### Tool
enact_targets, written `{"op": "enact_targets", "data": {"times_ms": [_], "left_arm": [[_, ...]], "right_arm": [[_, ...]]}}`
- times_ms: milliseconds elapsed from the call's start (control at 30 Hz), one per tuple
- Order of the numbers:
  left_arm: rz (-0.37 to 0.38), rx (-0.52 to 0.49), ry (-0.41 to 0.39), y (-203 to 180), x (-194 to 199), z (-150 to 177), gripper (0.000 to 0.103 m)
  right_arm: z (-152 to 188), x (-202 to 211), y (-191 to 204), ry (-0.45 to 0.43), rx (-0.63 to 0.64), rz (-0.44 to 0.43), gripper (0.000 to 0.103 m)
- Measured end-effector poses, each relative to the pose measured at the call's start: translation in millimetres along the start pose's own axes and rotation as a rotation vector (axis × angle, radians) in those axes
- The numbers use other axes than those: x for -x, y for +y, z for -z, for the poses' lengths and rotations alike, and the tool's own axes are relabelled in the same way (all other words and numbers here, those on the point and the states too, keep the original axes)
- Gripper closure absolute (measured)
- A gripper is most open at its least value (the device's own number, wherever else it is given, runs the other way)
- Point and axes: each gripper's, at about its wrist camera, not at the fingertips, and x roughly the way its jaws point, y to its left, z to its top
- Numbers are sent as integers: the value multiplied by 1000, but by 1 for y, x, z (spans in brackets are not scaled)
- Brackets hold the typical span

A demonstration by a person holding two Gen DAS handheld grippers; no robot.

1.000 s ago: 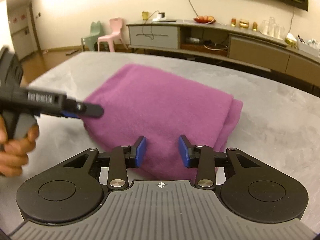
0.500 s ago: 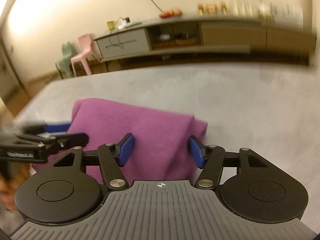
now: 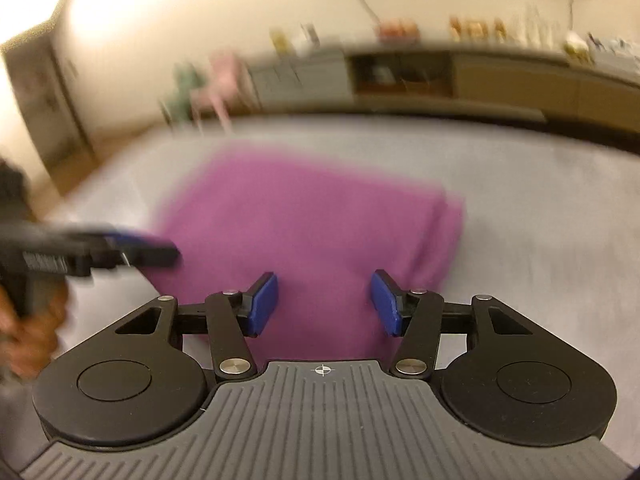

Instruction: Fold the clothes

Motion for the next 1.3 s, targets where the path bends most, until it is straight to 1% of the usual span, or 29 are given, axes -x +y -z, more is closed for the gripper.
{"op": "enact_targets", "data": {"times_ms": [67, 133, 167, 200, 233, 267, 300, 367, 433, 500, 567, 667, 833, 1033, 1167, 1300], "left_arm": [[9, -4, -25, -3, 15, 0, 29], [4, -23, -42, -13, 30, 2, 25], [-9, -27, -39, -19, 36, 3, 24], [-38, -28, -25, -27, 41, 6, 21], [-67, -29, -11, -35, 46, 8, 17], [-93, -27, 6, -43, 49, 10, 17], [-103, -23, 29, -51, 52, 11, 16], [-98, -20, 59, -69, 59, 17, 12], [-120, -38, 70, -86, 67, 26, 5], [-163, -79, 78, -102, 70, 34, 0], [-200, -101, 94, -114, 71, 40, 0], [-227, -93, 119, -128, 74, 46, 0], [-230, -100, 114, -144, 74, 47, 0], [-213, -45, 129, -153, 73, 48, 0], [-229, -49, 108, -160, 73, 51, 0], [-246, -48, 116, -163, 72, 52, 0]], "right_arm": [[1, 13, 1, -15, -18, 11, 50], [2, 33, 4, -40, -40, 10, 48], [4, 43, 7, -38, -49, 11, 42], [6, 49, 11, -22, -54, 22, 39], [10, 55, 16, -6, -56, 41, 33], [16, 60, 21, 7, -56, 60, 26], [21, 66, 26, 20, -57, 78, 23], [31, 77, 37, 46, -58, 115, 19], [42, 88, 47, 73, -59, 152, 18], [52, 97, 50, 76, -76, 176, 18], [60, 103, 52, 73, -93, 197, 18], [70, 113, 55, 64, -84, 228, 17], [73, 120, 55, 44, -65, 226, 16], [72, 123, 51, 32, -72, 216, 14], [72, 122, 47, 37, -81, 219, 14], [72, 123, 45, 36, -87, 225, 14]]}}
